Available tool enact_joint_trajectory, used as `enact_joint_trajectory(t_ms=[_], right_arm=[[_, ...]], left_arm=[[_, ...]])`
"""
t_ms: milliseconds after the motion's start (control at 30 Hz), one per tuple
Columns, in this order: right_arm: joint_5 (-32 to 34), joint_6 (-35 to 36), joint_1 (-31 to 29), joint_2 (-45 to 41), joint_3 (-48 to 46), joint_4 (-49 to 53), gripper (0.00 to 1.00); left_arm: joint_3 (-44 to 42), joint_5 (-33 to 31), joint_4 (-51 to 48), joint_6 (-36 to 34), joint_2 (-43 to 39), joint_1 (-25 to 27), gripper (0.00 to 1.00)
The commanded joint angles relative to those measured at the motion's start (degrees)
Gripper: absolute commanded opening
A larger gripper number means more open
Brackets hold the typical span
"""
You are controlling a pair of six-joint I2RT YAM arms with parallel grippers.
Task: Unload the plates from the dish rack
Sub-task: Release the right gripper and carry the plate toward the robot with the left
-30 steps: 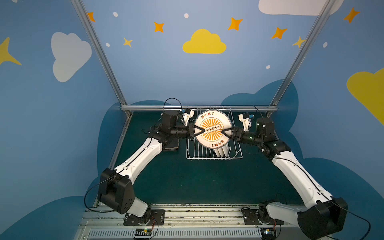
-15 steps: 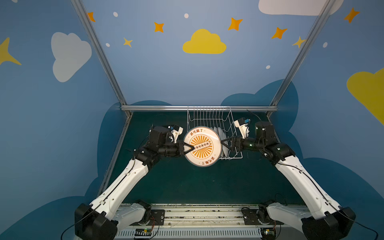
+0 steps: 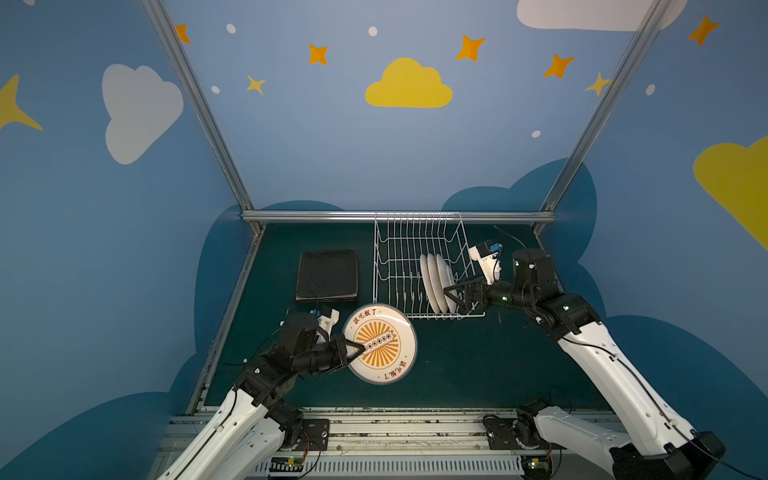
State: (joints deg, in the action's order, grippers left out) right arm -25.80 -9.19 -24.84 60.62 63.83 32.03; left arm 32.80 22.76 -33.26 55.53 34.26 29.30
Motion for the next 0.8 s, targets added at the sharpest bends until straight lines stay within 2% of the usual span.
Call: enact_joint_trajectory(t_ms=[0, 133, 367, 767], right_arm=[[1.2, -0.2, -0.5, -1.1, -0.6, 0.5, 0.89], [1.7, -0.2, -0.9, -1.1, -0.6, 0.5, 0.89], [2.8, -0.3, -1.1, -1.3, -0.9, 0.3, 0.89], [3.2, -1.0, -1.3, 0.0, -0.7, -1.1, 0.89]], left_arm=[[-2.9, -2.1, 1.8, 3.8, -0.3, 0.4, 0.03], [-7.4, -0.7, 8.8, 6.5, 3.0, 0.8, 0.03], [-9.7, 0.6, 14.7, 6.3, 9.6, 0.9, 0.03], [-13.9, -0.6, 27.5, 10.1, 18.1, 0.8, 0.06]])
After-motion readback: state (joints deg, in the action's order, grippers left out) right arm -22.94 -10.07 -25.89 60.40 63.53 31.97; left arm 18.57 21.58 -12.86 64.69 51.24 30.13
